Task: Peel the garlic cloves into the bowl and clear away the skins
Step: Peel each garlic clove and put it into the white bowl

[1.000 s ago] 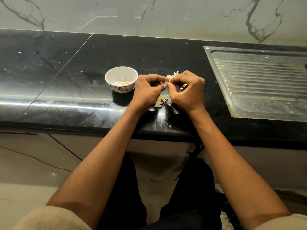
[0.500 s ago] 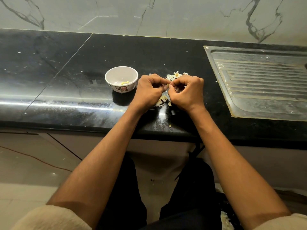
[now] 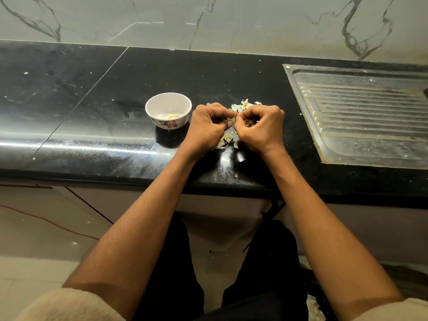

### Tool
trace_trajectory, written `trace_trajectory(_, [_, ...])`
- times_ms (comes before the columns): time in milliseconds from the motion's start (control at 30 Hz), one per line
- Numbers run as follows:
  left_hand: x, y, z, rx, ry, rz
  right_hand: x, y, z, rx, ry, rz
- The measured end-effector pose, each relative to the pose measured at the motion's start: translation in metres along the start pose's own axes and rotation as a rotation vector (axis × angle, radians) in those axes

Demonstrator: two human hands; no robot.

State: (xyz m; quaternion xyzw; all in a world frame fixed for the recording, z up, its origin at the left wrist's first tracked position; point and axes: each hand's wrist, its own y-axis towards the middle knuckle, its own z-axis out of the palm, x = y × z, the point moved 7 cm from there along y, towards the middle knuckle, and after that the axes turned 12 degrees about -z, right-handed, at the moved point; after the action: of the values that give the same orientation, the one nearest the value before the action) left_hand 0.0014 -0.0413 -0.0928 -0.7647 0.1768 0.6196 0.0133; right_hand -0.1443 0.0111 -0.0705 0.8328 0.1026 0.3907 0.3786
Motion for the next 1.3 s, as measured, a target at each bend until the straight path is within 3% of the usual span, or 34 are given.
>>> trace_trajectory(700, [-0.002, -0.007, -0.004, -0.041, -0.132, -0.083, 0.001, -0.001, 0.001, 0.02, 0.045, 0.046])
trace_trajectory(1300, [-0.001, -0.007, -0.008, -0.073, -0.198, -0.119, -0.007, 0.001, -0.008, -0.101, 0.089, 0.141])
